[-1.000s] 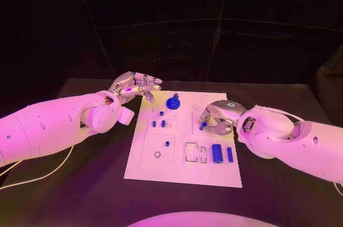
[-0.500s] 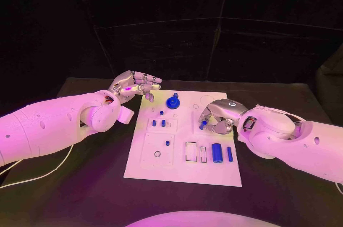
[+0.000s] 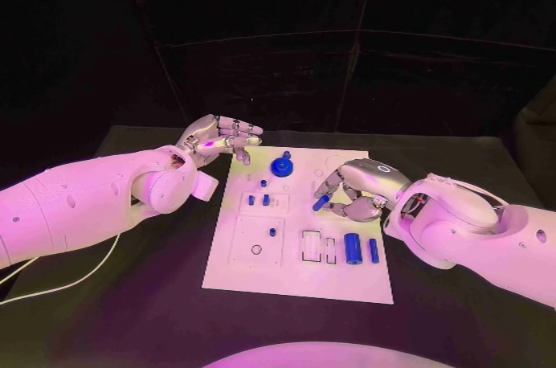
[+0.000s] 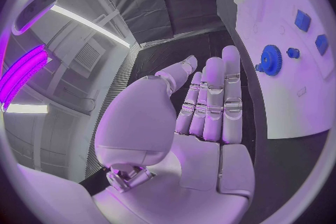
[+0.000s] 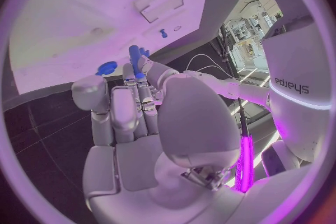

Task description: Assemble the parts on the task board

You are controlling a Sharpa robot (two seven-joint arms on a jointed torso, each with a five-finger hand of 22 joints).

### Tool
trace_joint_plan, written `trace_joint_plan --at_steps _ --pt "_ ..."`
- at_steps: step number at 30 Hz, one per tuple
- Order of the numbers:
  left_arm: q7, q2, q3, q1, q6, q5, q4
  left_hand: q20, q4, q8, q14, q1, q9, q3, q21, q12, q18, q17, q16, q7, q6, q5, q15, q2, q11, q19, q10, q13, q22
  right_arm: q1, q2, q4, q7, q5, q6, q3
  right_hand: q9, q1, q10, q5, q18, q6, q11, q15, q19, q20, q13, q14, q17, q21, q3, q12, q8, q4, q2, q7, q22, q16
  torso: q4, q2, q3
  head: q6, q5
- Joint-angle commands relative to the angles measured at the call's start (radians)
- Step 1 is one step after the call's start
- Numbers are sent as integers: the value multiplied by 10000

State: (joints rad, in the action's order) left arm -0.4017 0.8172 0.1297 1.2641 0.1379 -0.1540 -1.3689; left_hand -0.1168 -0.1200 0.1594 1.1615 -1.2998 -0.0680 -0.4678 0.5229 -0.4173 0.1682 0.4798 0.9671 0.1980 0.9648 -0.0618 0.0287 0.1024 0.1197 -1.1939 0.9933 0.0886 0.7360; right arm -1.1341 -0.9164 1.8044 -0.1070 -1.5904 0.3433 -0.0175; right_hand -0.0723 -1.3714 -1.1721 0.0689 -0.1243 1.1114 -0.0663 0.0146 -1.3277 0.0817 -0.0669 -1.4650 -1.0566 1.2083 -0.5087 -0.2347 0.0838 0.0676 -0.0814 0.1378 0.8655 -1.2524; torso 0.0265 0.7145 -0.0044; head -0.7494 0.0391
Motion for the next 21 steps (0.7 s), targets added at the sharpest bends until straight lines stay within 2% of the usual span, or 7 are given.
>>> trace_joint_plan --at_steps 1,6,10,12,21 --pt "-88 -11 -4 10 -86 28 -14 -54 23 56 -47 6 6 58 -54 -26 132 -9 33 0 -103 4 -4 -67 -1 -23 -69 -10 -11 -11 268 89 773 458 556 11 10 44 -52 62 16 62 3 58 -64 6 3 -246 -16 54 -67 65 6 2 -62 30 17 -59 24 13 -8 -10 8" --pt "-83 -32 -5 11 -87 28 -17 -54 23 56 -47 6 6 58 -54 -26 132 -9 33 0 -103 4 -4 -67 -1 -23 -69 -10 -11 37 927 -134 876 487 352 3 12 57 -56 86 14 55 -5 53 -59 6 2 -246 -17 52 -88 88 -3 8 -74 38 9 -63 7 10 -3 -50 118" --pt "-77 -40 -5 12 -76 28 -32 -54 23 56 -47 6 6 58 -54 -26 132 -9 33 0 -103 4 -4 -67 -1 -23 -69 -10 -11 187 1532 -412 725 377 -261 -9 17 133 -42 127 9 33 -24 38 -38 13 4 -238 20 36 -94 146 -25 -9 -115 56 -27 -46 6 22 -16 -57 208" --pt "-77 -44 -6 13 -52 28 -40 -54 23 58 -48 4 6 59 -56 -29 132 -10 34 0 -104 3 -4 -71 0 -23 -71 -10 -12 276 1797 -546 668 252 -523 -23 19 173 -43 176 7 26 -30 32 -27 17 3 -235 30 29 -91 174 -34 -18 -136 60 -42 -43 2 11 -10 -73 263" --pt "-84 -74 -6 15 -43 28 -41 -56 22 65 -54 -1 5 61 -61 -41 134 -17 38 1 -110 2 -3 -84 0 -21 -80 -10 -17 615 2606 -880 416 -439 -1035 -43 18 178 -51 204 7 26 -29 30 -27 17 1 -236 17 33 -100 186 -37 -16 -135 59 -34 -53 -6 20 5 -126 441"
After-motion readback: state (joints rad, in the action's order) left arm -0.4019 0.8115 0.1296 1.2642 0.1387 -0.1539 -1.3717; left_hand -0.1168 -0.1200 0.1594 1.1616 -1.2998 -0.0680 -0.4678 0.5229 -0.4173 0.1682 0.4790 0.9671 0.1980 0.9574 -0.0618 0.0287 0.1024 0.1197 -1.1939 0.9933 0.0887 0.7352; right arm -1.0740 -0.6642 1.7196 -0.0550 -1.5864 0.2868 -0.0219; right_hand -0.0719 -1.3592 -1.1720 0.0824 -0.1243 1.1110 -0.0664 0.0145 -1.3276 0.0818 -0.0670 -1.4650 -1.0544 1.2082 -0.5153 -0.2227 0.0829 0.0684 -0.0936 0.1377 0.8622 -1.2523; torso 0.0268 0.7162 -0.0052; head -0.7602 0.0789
